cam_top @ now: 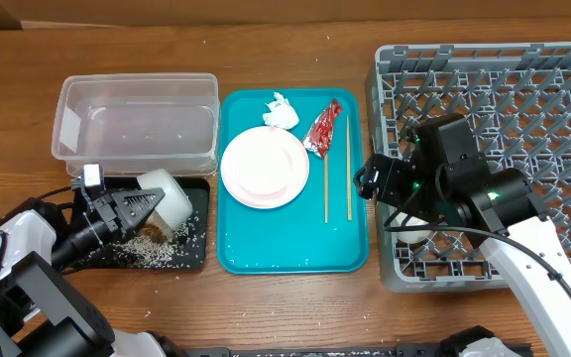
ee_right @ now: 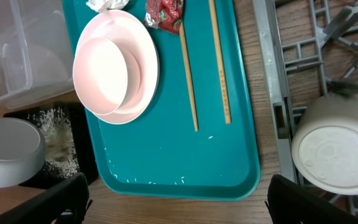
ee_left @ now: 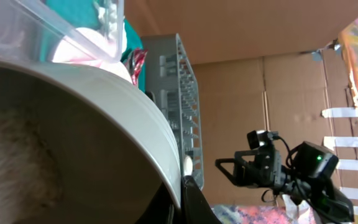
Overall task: Sort waste into correct bins and load items into the dishwasher
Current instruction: 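Tip the bowl with the left gripper to pour rice onto the black tray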
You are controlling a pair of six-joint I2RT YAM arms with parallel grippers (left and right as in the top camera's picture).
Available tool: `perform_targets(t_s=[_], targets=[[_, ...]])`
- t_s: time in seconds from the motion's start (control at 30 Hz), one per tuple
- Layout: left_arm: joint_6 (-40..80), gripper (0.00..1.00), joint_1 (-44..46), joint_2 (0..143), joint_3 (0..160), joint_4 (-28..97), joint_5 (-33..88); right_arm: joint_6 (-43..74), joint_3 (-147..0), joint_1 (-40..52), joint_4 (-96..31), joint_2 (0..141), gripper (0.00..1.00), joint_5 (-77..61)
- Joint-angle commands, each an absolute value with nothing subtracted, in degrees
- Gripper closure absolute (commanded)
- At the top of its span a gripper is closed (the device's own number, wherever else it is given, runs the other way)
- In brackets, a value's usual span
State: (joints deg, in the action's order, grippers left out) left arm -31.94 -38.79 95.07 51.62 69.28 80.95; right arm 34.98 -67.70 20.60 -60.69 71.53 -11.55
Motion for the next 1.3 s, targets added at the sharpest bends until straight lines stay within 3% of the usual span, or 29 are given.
perform_targets(t_s=[0.0,0.2,0.37,0.47,0.57,0.67,0.8,0.93,1.27], targets=[[-34.02,0.96,-39.20,95.48,51.24,70.19,83.70,35.42,-68.25,20.21,-60.53,71.18,0.06,-10.94],[-35.03,0.96,-39.20,95.48,51.27,72.84,82.32,35.42,-68.25,20.21,-60.51,71.18,0.06,-10.94],[-43.13,0.96,-39.20,95.48,51.27,72.79,77.76,35.42,-68.25,20.21,-60.49,71.18,0.06,-10.92],[-36.16,0.96,-39.13,95.37,51.27,76.71,77.12,35.42,-68.25,20.21,-60.20,71.18,0.06,-10.94],[-58.46,0.96,-38.54,94.74,51.27,86.17,81.01,35.42,-68.25,20.21,-60.27,71.18,0.06,-10.94],[-56.40,0.96,-38.46,94.80,51.27,86.98,77.01,35.44,-68.25,20.21,-60.23,71.18,0.06,-10.94],[-66.65,0.95,-38.48,94.59,51.27,91.74,75.85,35.42,-68.25,20.21,-60.31,71.18,0.06,-10.96],[-59.09,0.96,-38.70,94.61,51.27,87.42,77.49,35.42,-68.25,20.21,-60.36,71.18,0.06,-10.98],[-58.76,0.96,-35.77,94.39,51.90,90.74,76.38,35.38,-68.25,20.21,-60.55,71.18,0.06,-10.92]])
